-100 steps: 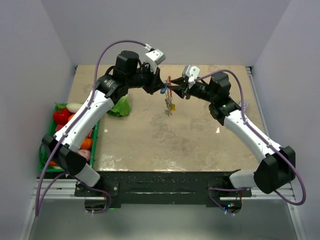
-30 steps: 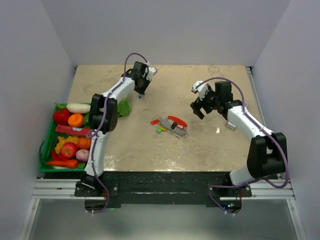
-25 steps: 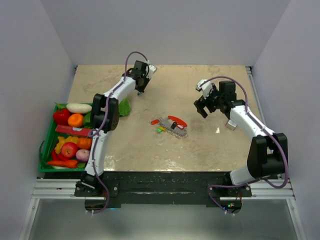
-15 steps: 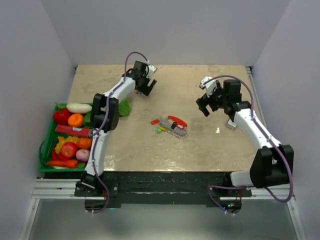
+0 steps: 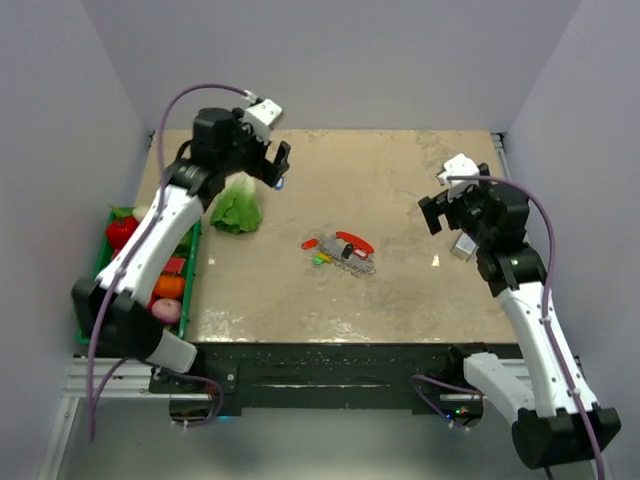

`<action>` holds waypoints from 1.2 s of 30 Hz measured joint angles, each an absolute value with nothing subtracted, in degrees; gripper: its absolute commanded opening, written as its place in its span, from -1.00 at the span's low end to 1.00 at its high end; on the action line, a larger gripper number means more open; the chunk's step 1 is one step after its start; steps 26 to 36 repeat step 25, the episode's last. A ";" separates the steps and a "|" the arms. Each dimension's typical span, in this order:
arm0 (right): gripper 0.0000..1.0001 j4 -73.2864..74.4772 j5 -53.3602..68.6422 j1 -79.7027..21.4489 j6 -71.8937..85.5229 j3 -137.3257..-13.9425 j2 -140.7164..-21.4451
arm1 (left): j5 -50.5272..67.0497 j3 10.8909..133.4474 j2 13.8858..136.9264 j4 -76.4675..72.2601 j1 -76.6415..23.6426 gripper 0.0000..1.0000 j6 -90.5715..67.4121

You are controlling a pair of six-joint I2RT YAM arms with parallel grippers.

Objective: Remove the keys from the keyring

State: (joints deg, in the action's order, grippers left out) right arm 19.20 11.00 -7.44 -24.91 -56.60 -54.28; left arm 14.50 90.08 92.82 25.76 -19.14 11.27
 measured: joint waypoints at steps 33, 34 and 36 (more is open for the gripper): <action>0.98 12.67 -19.00 -7.16 -13.96 -37.50 -15.16 | 21.12 40.05 40.88 11.33 -8.34 0.99 15.75; 0.98 12.67 -19.00 -7.16 -13.96 -37.50 -15.16 | 21.12 40.05 40.88 11.33 -8.34 0.99 15.75; 0.98 12.67 -19.00 -7.16 -13.96 -37.50 -15.16 | 21.12 40.05 40.88 11.33 -8.34 0.99 15.75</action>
